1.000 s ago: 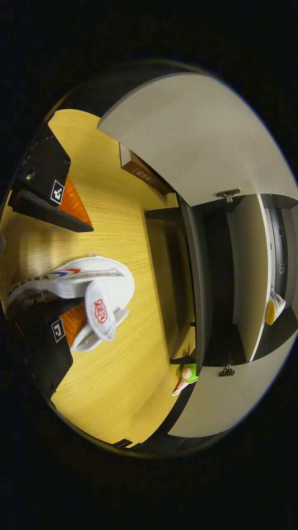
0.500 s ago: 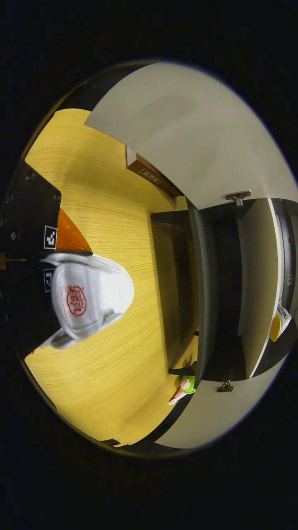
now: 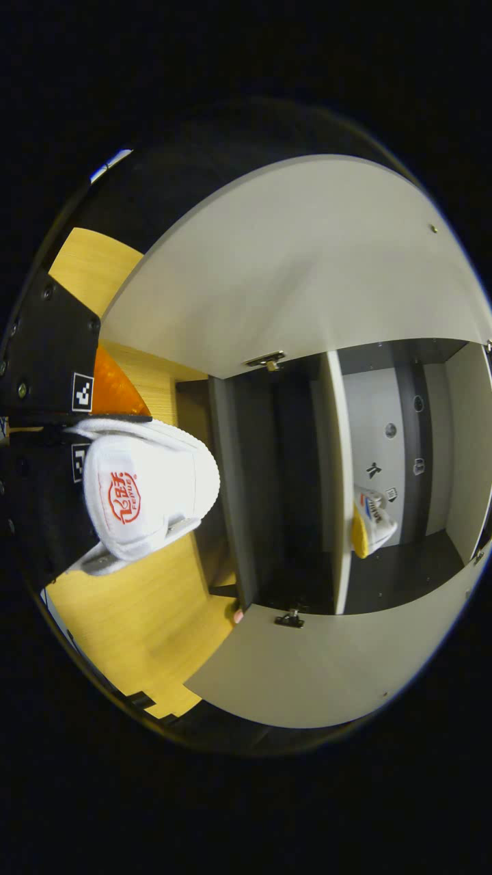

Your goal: Grab one shoe with the right hand and put it into the shoe cabinet, grab the other shoe with the left hand and put it into the shoe cabinet; then close the right door with the right hand and the left door with the left hand.

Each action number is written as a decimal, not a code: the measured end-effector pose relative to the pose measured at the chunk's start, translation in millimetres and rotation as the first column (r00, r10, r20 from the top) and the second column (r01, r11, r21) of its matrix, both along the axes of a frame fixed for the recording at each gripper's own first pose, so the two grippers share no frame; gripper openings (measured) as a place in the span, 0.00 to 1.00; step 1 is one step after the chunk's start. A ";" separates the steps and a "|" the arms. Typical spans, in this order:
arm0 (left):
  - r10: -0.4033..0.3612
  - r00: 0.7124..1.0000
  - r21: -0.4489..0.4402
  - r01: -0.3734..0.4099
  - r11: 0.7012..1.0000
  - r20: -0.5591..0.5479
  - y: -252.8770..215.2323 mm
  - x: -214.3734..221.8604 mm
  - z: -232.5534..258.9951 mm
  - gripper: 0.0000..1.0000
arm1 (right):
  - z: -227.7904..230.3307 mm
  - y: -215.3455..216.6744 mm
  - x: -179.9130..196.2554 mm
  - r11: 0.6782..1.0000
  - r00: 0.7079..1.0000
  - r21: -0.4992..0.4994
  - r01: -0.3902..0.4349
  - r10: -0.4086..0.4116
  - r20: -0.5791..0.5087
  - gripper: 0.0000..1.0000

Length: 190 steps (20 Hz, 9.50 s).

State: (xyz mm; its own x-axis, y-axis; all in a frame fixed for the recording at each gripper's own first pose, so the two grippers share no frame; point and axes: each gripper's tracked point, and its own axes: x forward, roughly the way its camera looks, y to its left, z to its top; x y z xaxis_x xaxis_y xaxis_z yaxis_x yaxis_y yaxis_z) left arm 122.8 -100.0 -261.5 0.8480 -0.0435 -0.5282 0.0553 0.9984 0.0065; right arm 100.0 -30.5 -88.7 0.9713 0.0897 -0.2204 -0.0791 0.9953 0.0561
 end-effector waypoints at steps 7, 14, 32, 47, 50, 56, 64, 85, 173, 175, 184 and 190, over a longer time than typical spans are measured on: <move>0.083 0.982 -0.030 -0.079 0.996 0.171 12.5 26.9 138.1 0.14 | 11.1 8.1 18.1 0.994 0.994 0.035 -0.102 0.101 0.043 1.00; 0.124 0.933 -0.015 -0.126 0.992 0.338 15.5 110.6 219.4 0.13 | 15.4 23.9 33.1 0.977 0.979 0.079 -0.198 0.193 0.066 0.98; 0.128 0.992 0.041 -0.128 0.991 0.012 -6.0 339.6 118.9 0.13 | -11.6 1.3 32.5 0.986 0.986 0.037 -0.162 0.164 -0.035 0.98; 0.107 0.993 -0.126 -0.099 0.987 0.058 -3.4 314.1 159.5 0.96 | -4.6 4.2 40.0 0.989 0.989 0.045 -0.142 0.143 -0.026 1.00; 0.101 0.981 -0.100 -0.086 0.991 0.167 0.6 289.4 192.1 0.96 | 2.5 1.6 40.4 0.991 0.991 0.037 -0.131 0.132 -0.001 1.00; 0.077 0.947 -0.090 -0.051 0.995 0.313 -1.0 219.0 247.4 0.95 | 18.9 -11.6 38.0 0.997 0.996 0.021 -0.080 0.079 0.046 0.98; 0.060 0.882 -0.095 -0.017 0.995 0.467 6.4 109.2 306.7 0.96 | 31.4 -26.9 25.0 1.000 0.996 0.027 -0.011 0.009 0.084 1.00; 0.116 0.896 -0.082 -0.089 0.993 0.428 19.3 -64.4 252.2 0.96 | 50.8 -109.2 -17.8 0.989 0.981 0.002 0.148 -0.147 0.130 0.98; 0.168 0.863 -0.085 -0.145 0.986 0.477 67.0 1.2 284.4 0.96 | 40.0 -26.8 -60.1 0.999 0.996 0.047 -0.026 0.022 0.089 1.00; 0.153 0.874 -0.080 -0.130 0.988 0.461 58.0 -14.2 283.7 0.96 | 43.9 -25.4 -59.3 0.999 0.994 0.042 -0.026 0.022 0.103 1.00; 0.125 0.884 -0.088 -0.096 0.992 0.450 42.4 -80.3 289.4 0.96 | 57.2 -12.5 -68.8 0.998 0.989 0.056 -0.036 0.028 0.143 1.00; 0.118 0.893 -0.079 -0.093 0.993 0.435 39.2 -104.5 277.8 0.96 | 61.2 -10.2 -78.9 0.999 0.987 0.040 -0.028 0.021 0.158 1.00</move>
State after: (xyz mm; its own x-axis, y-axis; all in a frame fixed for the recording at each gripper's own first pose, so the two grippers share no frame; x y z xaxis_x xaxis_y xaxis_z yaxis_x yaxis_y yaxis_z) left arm 18.3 -60.8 16.2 0.9940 0.0415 -0.1017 -0.0466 0.9977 -0.0486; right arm 21.0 -40.7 -27.4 0.9910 0.1196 -0.0608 -0.1144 0.9900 0.0827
